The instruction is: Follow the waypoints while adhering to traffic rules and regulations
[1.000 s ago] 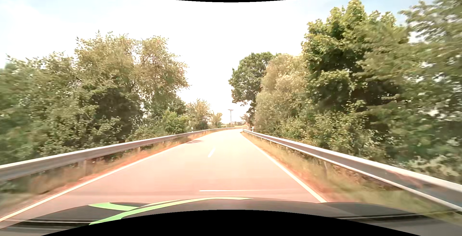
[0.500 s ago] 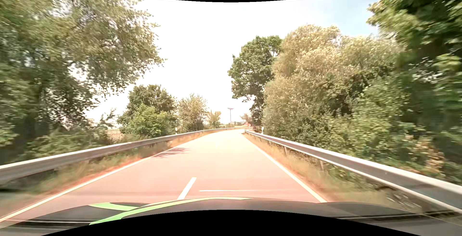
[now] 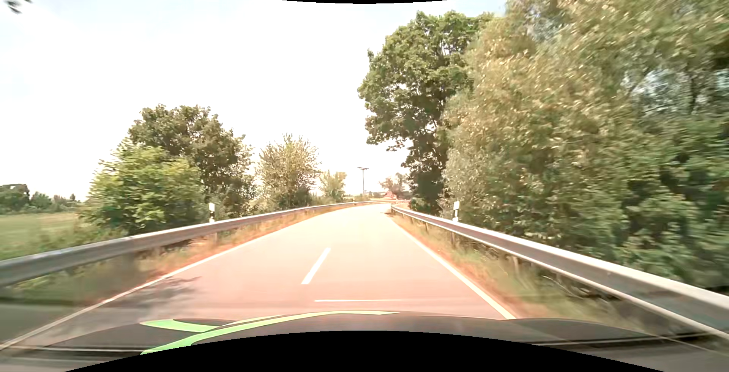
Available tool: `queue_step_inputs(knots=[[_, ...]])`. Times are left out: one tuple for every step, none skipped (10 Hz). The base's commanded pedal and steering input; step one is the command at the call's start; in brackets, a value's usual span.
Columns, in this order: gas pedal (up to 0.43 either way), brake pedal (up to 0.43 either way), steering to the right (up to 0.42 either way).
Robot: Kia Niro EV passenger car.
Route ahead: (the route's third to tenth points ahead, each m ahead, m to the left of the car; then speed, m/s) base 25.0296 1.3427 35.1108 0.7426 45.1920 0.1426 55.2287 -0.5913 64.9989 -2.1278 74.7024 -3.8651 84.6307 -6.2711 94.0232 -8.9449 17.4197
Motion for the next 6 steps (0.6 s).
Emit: queue_step_inputs(knots=[[0.358, 0.0, -0.001], [0.35, 0.0, -0.001], [0.339, 0.0, -0.002], [0.339, 0.0, -0.001], [0.339, 0.0, -0.001], [0.339, 0.0, -0.001]])
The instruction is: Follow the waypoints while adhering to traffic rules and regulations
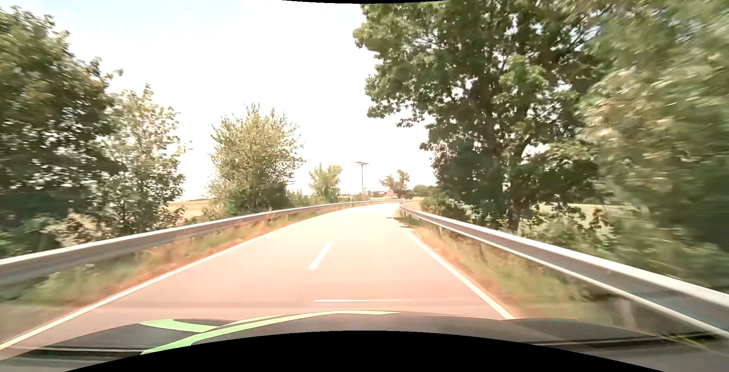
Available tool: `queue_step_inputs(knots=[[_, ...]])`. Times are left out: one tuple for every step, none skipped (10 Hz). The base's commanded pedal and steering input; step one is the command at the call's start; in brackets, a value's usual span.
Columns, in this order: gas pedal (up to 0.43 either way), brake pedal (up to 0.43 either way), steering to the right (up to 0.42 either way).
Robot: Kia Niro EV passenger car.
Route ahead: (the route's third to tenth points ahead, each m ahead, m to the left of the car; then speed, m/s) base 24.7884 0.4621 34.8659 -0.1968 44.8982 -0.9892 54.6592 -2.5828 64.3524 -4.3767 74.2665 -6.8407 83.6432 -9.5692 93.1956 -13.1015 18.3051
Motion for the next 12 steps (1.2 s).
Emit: queue_step_inputs(knots=[[0.331, 0.0, -0.001], [0.331, 0.0, 0.0], [0.319, 0.0, 0.001], [0.319, 0.0, 0.003], [0.319, 0.0, 0.01], [0.319, 0.0, 0.014], [0.311, 0.0, 0.015], [0.287, 0.0, 0.017], [0.28, 0.0, 0.02], [0.28, 0.0, 0.025], [0.268, 0.0, 0.027], [0.268, 0.0, 0.029]])
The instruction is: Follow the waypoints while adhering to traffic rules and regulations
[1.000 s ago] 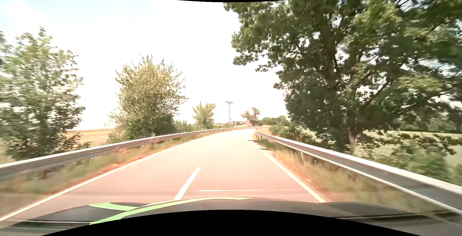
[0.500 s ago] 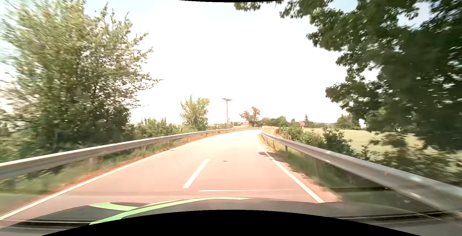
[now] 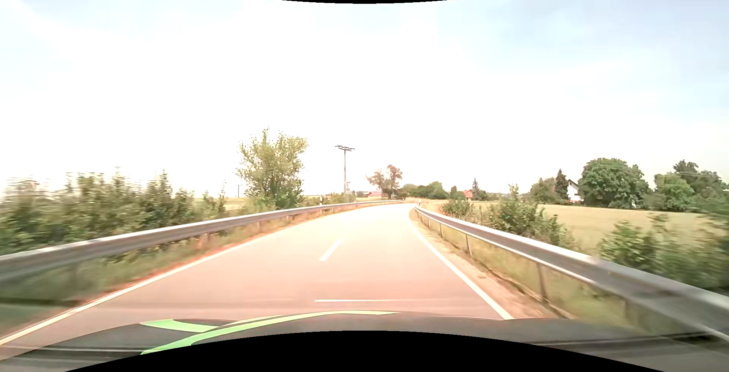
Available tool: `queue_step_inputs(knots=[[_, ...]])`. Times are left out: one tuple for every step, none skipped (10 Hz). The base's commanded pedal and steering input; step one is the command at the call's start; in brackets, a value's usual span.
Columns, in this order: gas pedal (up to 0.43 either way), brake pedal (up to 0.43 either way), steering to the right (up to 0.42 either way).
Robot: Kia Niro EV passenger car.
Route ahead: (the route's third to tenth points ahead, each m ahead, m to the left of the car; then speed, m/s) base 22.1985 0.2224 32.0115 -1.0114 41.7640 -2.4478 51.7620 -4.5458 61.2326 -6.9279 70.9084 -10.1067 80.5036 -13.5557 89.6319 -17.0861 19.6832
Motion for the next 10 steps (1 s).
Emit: queue_step_inputs(knots=[[0.268, 0.0, 0.03], [0.268, 0.0, 0.03], [0.268, 0.0, 0.03], [0.268, 0.0, 0.029], [0.268, 0.0, 0.029], [0.268, 0.0, 0.028], [0.268, 0.0, 0.028], [0.268, 0.0, 0.025], [0.268, 0.0, 0.023], [0.268, 0.0, 0.022]])
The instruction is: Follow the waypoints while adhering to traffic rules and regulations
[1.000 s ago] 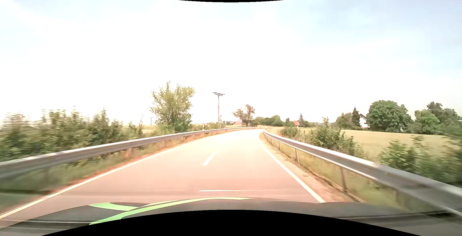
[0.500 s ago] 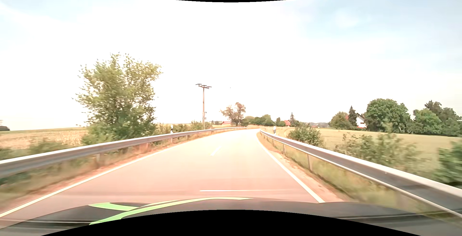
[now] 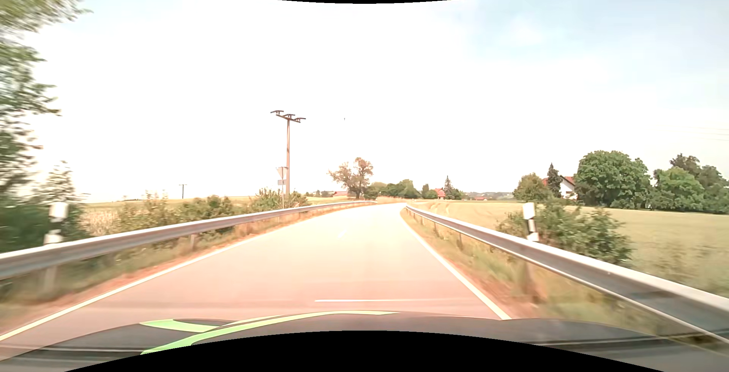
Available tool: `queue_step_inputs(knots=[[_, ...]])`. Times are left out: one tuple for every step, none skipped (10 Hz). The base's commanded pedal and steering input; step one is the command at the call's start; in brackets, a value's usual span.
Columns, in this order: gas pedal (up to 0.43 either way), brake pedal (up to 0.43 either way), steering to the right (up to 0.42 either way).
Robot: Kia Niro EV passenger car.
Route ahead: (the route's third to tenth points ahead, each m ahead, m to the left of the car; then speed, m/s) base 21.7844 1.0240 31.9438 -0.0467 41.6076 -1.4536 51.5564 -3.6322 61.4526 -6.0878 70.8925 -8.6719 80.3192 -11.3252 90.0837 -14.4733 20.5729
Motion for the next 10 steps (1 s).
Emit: queue_step_inputs(knots=[[0.268, 0.0, 0.022], [0.268, 0.0, 0.021], [0.268, 0.0, 0.021], [0.268, 0.0, 0.021], [0.268, 0.0, 0.021], [0.268, 0.0, 0.021], [0.268, 0.0, 0.021], [0.268, 0.0, 0.021], [0.268, 0.0, 0.021], [0.268, 0.0, 0.021]])
